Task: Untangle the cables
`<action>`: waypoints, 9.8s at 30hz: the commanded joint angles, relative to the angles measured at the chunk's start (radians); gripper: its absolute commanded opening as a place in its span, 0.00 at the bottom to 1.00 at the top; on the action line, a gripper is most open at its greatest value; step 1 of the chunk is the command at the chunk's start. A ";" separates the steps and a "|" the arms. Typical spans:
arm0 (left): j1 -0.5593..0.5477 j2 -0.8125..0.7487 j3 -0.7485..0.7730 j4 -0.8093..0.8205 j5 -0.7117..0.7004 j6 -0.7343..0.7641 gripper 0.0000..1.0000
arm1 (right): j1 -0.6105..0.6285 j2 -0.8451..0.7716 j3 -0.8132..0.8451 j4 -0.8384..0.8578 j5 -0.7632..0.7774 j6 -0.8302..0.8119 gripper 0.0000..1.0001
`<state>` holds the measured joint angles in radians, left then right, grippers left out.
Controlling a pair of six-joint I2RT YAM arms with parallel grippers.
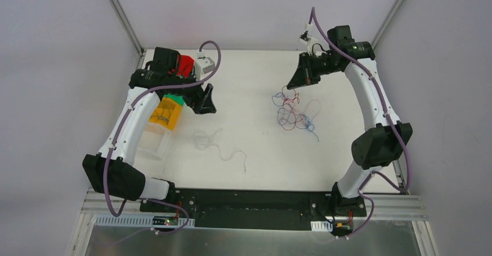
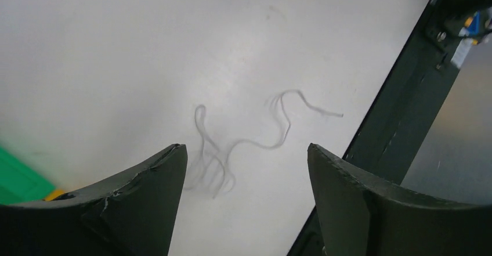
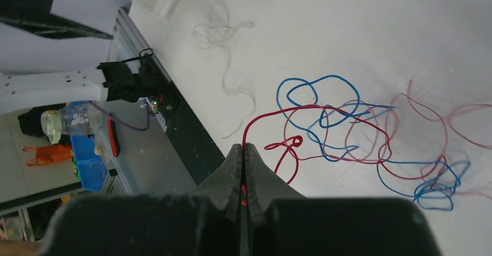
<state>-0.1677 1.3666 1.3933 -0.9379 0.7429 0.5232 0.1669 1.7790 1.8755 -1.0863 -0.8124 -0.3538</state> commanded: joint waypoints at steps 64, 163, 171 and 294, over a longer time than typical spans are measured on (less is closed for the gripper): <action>-0.421 0.181 0.461 0.764 -0.128 -0.967 0.00 | 0.333 -0.410 -0.976 1.430 0.495 0.050 0.32; 0.382 0.704 0.666 0.671 -0.309 -0.595 0.00 | -0.039 -0.376 -0.938 0.436 0.474 -0.373 0.00; 0.383 0.817 0.626 0.666 -0.296 -0.585 0.00 | -0.039 -0.412 -0.916 0.361 0.485 -0.362 0.00; -0.038 0.134 0.659 0.603 0.199 -0.873 0.00 | -0.122 -0.264 -0.817 0.341 0.282 -0.293 0.15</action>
<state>-0.2756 1.5345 1.9545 -0.3496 0.9192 -0.3016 0.0715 1.4967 1.0729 -0.7090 -0.5785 -0.5564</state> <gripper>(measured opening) 0.011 0.151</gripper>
